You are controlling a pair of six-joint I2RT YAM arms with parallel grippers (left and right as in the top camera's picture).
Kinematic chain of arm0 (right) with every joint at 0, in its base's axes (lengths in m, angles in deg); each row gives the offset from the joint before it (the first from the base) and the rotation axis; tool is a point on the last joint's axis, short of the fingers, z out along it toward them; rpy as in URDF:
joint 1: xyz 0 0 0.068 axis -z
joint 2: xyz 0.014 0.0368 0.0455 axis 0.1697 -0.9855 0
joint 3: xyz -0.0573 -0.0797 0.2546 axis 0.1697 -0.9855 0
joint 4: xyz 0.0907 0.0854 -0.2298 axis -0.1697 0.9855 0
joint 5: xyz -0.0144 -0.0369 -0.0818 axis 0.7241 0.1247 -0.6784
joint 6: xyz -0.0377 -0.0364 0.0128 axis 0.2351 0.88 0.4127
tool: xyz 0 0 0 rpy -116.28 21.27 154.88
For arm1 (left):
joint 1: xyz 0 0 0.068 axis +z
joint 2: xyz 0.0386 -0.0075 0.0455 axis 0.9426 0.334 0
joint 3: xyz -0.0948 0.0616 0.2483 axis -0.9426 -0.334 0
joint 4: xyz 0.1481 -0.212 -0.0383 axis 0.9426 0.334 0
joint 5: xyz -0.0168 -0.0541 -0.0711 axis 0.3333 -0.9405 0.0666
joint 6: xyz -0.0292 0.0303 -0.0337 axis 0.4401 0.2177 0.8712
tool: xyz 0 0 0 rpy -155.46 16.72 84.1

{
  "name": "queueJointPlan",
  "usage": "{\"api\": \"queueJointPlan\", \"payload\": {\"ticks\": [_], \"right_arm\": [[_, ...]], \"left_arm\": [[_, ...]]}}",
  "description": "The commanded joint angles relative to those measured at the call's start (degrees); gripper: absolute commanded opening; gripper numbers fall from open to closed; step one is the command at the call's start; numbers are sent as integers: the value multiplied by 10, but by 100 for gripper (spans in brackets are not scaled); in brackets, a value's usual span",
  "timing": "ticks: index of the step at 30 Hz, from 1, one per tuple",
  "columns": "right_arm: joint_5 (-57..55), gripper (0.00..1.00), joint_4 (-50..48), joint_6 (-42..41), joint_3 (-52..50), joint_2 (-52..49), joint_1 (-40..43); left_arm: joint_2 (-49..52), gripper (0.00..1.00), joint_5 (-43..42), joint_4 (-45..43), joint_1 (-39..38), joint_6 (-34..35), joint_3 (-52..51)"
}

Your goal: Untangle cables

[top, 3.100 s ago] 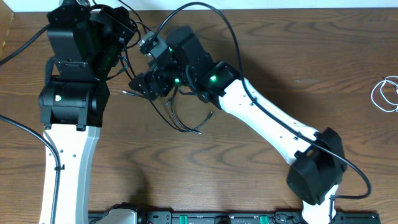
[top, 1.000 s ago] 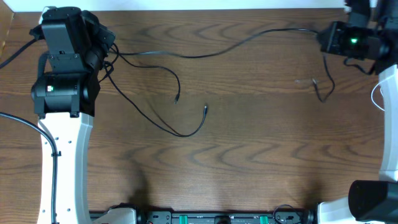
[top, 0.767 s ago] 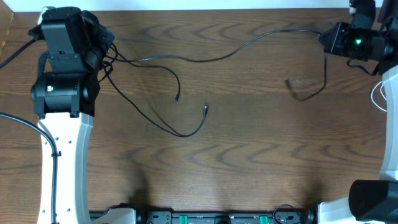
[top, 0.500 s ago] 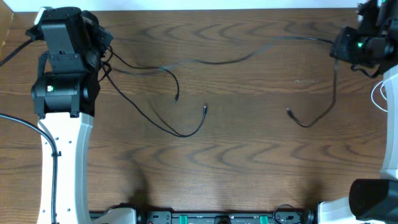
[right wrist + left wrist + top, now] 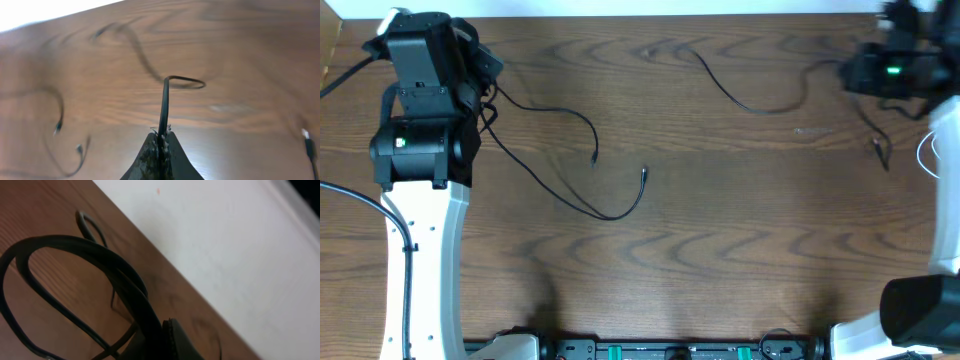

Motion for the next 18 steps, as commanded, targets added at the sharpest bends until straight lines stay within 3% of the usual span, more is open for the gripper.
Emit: {"api": "queueJointPlan", "payload": {"ticks": [1,4,8,18], "right_arm": [[5,1,-25,40,0,0,-77],[-31,1,-85,33,2,0,-104],[-127,1,-185,-39,17,1,-97],[-294,1,-371,-133,25,1,28]], "left_arm": [[-1,7,-69,20,2,-74,0],[0,8,-76,43,2,-76,0],[2,8,-78,56,2,-76,0],[2,8,-78,56,1,-76,0]]}}
